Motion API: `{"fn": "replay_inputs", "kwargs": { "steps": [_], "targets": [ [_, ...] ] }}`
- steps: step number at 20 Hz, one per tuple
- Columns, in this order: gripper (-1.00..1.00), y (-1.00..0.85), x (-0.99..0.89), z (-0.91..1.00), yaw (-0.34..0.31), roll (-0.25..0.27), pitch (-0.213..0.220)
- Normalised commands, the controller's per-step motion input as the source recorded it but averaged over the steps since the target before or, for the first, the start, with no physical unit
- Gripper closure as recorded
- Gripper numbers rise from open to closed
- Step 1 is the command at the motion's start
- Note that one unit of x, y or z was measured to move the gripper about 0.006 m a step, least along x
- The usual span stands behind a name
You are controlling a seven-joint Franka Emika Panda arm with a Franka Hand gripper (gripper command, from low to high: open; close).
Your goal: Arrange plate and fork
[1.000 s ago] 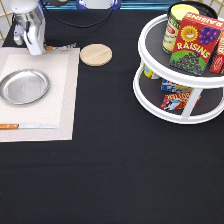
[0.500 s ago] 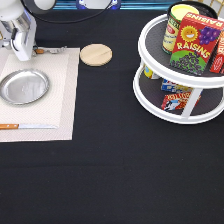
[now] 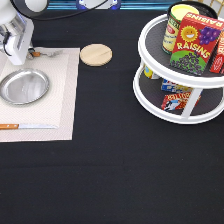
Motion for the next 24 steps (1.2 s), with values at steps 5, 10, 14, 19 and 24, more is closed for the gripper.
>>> {"fn": "replay_inputs", "kwargs": {
  "steps": [5, 10, 14, 19, 24],
  "targets": [
    [1.00, 0.09, -0.07, -0.02, -0.002, -0.040, 0.001],
    [1.00, -0.19, -0.19, 0.16, 0.157, -0.009, 0.000],
    [1.00, -0.33, -0.07, 0.22, 0.171, -0.003, 0.000],
    [1.00, -0.13, 0.05, 0.02, 0.110, -0.039, 0.000],
    [1.00, 0.26, 0.06, -0.06, 0.054, -0.119, 0.003]
  ]
}}
